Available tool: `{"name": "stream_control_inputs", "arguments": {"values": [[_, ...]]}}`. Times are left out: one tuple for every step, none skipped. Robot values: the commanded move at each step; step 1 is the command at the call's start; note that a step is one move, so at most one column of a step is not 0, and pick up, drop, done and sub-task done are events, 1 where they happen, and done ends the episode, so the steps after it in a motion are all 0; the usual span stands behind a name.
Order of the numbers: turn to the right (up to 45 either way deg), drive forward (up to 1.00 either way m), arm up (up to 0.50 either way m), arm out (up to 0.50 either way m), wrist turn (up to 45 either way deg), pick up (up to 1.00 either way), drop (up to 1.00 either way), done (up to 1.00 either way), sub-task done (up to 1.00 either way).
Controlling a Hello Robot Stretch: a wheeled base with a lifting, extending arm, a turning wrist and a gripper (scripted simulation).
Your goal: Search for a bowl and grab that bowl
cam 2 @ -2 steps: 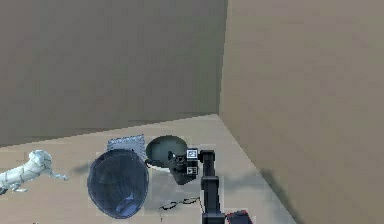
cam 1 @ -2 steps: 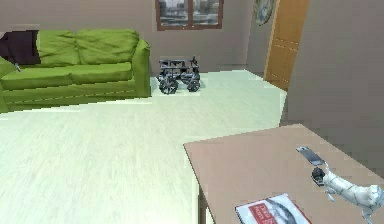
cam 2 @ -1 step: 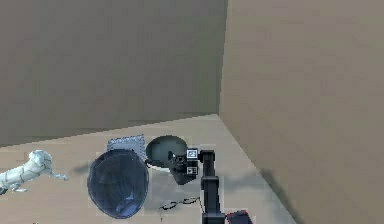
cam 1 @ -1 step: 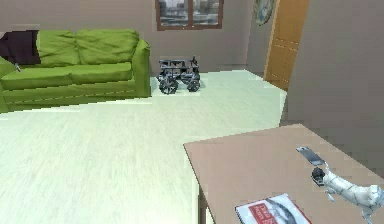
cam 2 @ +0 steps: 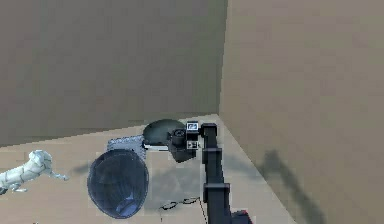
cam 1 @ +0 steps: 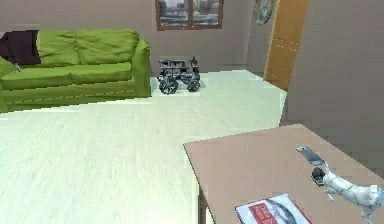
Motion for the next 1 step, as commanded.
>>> {"name": "stream_control_inputs", "arguments": {"values": [[0.0,0.00,0.00,0.00,0.0,0.00,0.00,1.00,0.00]]}}
